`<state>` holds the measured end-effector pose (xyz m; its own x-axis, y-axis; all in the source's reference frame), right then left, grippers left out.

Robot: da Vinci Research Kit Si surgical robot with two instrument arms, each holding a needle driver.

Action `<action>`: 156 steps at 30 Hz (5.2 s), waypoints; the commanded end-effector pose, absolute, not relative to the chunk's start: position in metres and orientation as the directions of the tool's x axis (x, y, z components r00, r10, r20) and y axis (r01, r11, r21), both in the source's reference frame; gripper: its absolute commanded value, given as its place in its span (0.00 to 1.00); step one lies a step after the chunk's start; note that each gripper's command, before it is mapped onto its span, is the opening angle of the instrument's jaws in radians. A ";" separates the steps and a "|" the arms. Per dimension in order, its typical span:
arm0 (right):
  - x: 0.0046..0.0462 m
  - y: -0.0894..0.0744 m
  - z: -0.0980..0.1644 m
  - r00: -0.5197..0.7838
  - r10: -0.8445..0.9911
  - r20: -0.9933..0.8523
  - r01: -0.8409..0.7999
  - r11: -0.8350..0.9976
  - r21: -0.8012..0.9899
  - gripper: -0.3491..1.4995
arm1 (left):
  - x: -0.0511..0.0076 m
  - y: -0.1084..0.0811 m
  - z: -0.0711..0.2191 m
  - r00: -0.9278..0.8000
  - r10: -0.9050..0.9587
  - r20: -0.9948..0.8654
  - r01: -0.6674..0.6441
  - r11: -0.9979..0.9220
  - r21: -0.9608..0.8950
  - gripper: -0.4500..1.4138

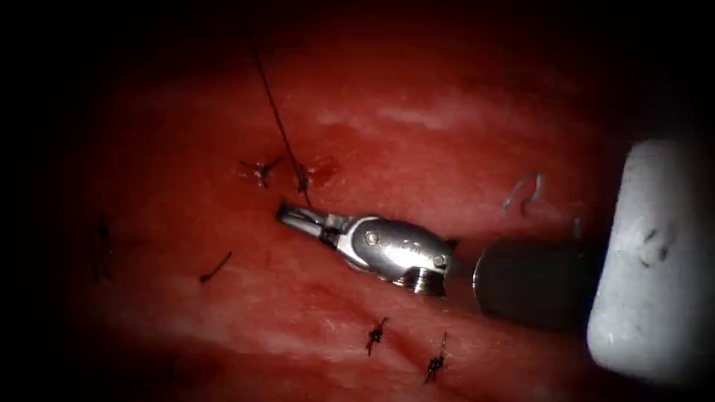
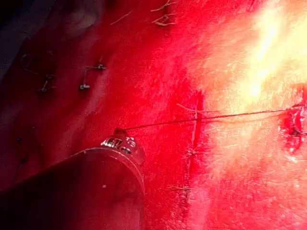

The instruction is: Wound Closure

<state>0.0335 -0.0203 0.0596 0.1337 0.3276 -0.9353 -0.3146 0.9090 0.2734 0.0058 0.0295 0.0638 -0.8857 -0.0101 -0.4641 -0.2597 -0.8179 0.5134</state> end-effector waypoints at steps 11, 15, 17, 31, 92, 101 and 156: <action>0.0332 -0.019 0.057 0.135 0.314 -0.940 -0.186 0.940 0.287 0.94 | 0.0034 0.026 0.053 -0.823 0.007 -0.568 -0.335 -0.814 0.475 0.00; 0.0323 -0.018 0.057 0.118 0.456 -0.882 -0.220 0.879 0.424 0.89 | 0.0026 0.025 0.050 -0.809 0.010 -0.588 -0.350 -0.811 0.468 0.00; 0.0319 -0.017 0.057 0.117 0.480 -0.870 -0.231 0.865 0.446 0.87 | 0.0026 0.024 0.049 -0.807 0.006 -0.590 -0.354 -0.805 0.476 0.00; 0.0292 -0.012 0.060 0.060 0.514 -0.856 -0.274 0.833 0.481 0.80 | 0.0023 0.022 0.040 -0.800 -0.033 -0.599 -0.364 -0.766 0.529 0.00; 0.0402 -0.012 0.065 0.156 0.460 -0.874 -0.071 0.888 0.454 0.80 | -0.0009 0.019 0.032 -0.782 -0.096 -0.616 -0.354 -0.745 0.565 0.00; 0.0408 -0.012 0.065 0.154 0.436 -0.887 -0.072 0.900 0.430 0.70 | -0.0011 0.019 0.032 -0.778 -0.099 -0.621 -0.355 -0.746 0.564 0.00; 0.0168 -0.007 0.060 0.181 0.373 -0.910 -0.423 0.865 0.271 0.83 | -0.0126 0.016 0.060 -0.668 0.115 -0.735 -0.373 -0.907 0.197 0.87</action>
